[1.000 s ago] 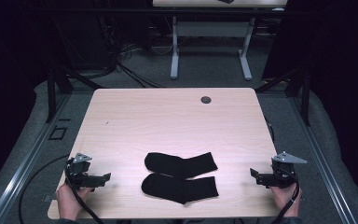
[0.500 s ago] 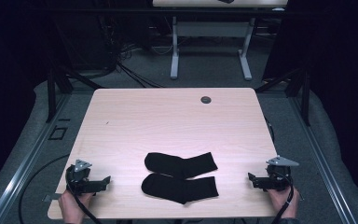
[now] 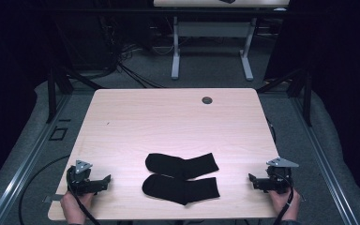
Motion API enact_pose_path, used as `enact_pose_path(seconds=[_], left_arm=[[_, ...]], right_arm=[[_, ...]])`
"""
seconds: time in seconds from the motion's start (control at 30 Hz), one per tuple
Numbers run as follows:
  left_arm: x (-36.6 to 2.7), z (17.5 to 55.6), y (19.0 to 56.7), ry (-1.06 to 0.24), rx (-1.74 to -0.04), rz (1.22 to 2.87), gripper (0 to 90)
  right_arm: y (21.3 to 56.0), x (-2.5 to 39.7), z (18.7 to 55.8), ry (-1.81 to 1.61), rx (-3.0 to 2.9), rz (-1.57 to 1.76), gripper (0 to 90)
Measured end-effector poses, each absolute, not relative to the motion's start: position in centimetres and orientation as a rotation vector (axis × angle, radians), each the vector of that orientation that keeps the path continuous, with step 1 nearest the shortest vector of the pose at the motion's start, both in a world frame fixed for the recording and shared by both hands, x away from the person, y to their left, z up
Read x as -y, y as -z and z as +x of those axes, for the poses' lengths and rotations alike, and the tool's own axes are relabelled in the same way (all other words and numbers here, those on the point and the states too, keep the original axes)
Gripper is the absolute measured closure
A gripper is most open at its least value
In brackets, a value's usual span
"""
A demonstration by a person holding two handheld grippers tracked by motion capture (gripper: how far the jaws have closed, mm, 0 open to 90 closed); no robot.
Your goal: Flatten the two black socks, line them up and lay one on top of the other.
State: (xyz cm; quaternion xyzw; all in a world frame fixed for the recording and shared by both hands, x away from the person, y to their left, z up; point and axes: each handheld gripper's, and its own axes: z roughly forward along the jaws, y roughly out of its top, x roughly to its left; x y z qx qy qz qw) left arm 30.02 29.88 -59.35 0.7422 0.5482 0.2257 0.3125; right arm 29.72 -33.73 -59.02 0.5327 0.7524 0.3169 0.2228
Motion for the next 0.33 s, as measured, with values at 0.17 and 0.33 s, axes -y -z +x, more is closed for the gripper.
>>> enact_pose_path(seconds=[0.17,0.33], left_arm=[[-29.83,30.26,59.34,-0.596,-1.440,1.964,0.0],[-29.77,30.33,59.36,-0.596,-1.439,1.959,0.0]], right_arm=[[59.01,33.69,29.72,-0.872,-2.075,1.476,0.0],[59.01,33.69,29.72,-0.872,-2.075,1.476,0.0]])
